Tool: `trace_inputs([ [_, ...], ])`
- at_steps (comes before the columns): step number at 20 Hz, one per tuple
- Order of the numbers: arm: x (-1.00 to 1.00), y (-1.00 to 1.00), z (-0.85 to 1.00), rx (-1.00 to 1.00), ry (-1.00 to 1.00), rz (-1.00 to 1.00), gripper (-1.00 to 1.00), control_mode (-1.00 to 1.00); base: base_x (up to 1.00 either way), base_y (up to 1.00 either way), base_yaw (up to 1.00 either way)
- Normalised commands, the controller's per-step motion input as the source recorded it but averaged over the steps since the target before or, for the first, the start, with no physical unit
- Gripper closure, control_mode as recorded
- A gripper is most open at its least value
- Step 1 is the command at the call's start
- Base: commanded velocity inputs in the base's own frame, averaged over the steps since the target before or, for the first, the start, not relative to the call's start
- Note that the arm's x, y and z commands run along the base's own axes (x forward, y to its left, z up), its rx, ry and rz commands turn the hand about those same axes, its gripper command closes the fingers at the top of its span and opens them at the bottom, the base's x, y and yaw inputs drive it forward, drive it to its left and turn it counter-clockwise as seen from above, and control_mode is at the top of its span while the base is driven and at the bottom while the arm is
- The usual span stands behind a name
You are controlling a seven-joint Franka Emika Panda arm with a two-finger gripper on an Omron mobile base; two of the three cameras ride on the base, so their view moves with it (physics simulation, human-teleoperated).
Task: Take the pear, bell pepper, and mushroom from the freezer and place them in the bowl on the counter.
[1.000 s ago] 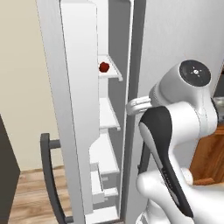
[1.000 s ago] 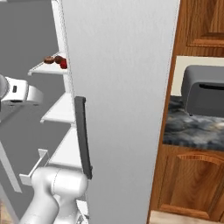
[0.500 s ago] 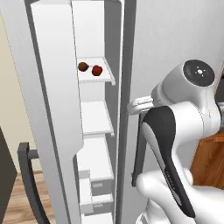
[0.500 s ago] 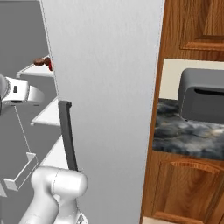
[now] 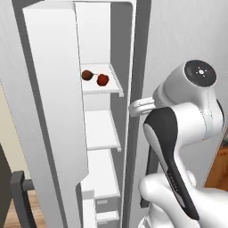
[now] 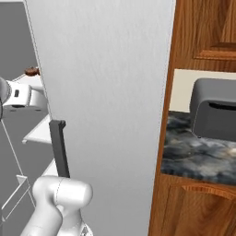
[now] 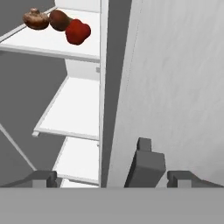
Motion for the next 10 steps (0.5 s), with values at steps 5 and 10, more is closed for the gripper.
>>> trace_inputs([
  [5,0.0,0.0,0.0,0.0,0.0,0.0,-1.0,1.0,0.19,0.99,0.0],
  [10,0.0,0.0,0.0,0.0,0.0,0.0,-1.0,1.0,0.1,0.89,0.0],
])
